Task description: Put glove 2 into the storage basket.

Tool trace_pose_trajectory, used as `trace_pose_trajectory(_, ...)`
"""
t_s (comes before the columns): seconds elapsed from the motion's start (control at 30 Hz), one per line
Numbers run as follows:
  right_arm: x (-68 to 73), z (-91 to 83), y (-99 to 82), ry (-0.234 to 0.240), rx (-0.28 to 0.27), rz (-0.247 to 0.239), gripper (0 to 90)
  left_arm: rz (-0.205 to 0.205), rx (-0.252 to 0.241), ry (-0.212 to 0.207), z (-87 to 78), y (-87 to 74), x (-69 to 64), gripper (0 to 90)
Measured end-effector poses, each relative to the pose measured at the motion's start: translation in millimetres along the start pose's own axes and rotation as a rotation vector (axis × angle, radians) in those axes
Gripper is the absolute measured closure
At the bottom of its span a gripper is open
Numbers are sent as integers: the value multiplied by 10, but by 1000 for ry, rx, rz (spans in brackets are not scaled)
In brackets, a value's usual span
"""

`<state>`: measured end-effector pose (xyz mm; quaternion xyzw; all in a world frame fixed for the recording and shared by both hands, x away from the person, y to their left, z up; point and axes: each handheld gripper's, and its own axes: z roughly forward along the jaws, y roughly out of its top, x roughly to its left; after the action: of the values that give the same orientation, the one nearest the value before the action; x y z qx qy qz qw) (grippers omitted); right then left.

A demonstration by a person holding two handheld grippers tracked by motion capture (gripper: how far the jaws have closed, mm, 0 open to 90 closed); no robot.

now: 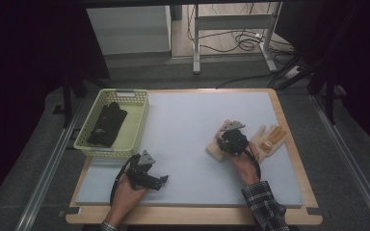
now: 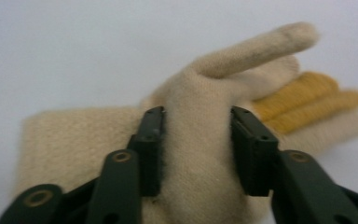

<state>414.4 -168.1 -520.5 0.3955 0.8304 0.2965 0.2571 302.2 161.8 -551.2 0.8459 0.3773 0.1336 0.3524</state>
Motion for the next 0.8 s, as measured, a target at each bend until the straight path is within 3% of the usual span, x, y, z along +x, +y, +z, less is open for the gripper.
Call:
trace_pose_trajectory(0.07,-14,-42,3,22,-16,0,656,0,0,0,0,0,0,13)
trace_pose_trajectory(0.1,-22,-123,18,50,-44,-8,738,0,0,0,0,0,0,14)
trace_pose_trajectory(0.13,-22,-123,18,50,-44,-8,738,0,0,0,0,0,0,14)
trace_pose_trajectory(0.17,-16,-181,35,66,-62,-10,798,-1,0,0,0,0,1,14)
trace_pose_trajectory(0.2,8,-281,68,113,-93,-4,808,0,1,0,0,0,1,14)
trace_pose_trajectory(0.33,176,-449,124,201,-124,-31,797,1,0,1,-1,0,1,14)
trace_pose_trajectory(0.43,330,-473,116,243,-133,-54,757,4,0,1,-1,1,4,14)
trace_pose_trajectory(0.53,461,-377,71,286,-110,-48,570,3,0,1,-1,0,3,14)
trace_pose_trajectory(0.63,512,-315,40,276,-99,-53,454,3,0,1,-1,0,3,14)
trace_pose_trajectory(0.77,441,-353,56,283,-116,-19,456,3,0,0,-1,0,3,14)
trace_pose_trajectory(0.8,411,-364,63,281,-114,-12,499,3,0,0,-1,0,3,14)
